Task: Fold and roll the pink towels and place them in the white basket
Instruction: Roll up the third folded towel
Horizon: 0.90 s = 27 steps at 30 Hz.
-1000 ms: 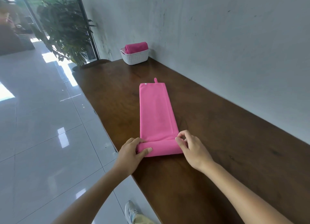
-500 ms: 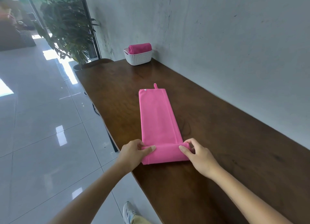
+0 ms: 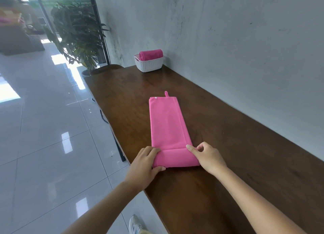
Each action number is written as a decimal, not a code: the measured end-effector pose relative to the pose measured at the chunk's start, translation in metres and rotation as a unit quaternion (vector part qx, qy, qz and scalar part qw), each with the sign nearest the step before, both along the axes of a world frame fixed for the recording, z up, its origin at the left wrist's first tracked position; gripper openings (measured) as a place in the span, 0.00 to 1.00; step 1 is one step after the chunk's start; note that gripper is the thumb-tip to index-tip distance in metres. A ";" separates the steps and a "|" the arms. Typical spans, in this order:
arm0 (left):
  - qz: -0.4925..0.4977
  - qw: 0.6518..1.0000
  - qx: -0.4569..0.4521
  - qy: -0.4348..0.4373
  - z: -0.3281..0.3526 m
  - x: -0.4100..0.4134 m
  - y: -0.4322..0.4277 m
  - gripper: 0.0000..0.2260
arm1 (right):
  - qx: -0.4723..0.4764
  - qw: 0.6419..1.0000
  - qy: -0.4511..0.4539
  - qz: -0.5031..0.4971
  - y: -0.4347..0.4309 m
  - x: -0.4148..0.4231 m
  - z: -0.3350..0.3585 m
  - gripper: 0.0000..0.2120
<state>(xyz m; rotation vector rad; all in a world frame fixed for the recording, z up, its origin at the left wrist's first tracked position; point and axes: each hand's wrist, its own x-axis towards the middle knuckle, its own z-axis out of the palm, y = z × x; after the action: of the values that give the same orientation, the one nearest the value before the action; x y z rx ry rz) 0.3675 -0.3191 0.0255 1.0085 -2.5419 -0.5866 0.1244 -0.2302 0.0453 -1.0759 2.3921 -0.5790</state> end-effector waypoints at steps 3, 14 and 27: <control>-0.002 0.999 0.037 0.003 0.005 0.000 -0.009 0.26 | -0.075 0.995 0.067 0.027 -0.001 0.003 -0.002 0.22; -0.041 0.967 0.252 -0.021 0.020 0.004 -0.040 0.18 | -0.164 0.975 0.049 0.142 0.039 0.011 -0.018 0.23; 0.058 0.996 0.055 0.045 0.019 0.001 -0.028 0.19 | -0.111 0.988 -0.035 0.105 0.011 0.009 -0.004 0.26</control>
<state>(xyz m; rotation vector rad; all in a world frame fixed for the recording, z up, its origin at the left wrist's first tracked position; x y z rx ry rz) 0.3689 -0.3472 0.0441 1.1325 -2.3767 -0.7292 0.1337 -0.2190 0.0411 -1.3575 2.1559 -0.8073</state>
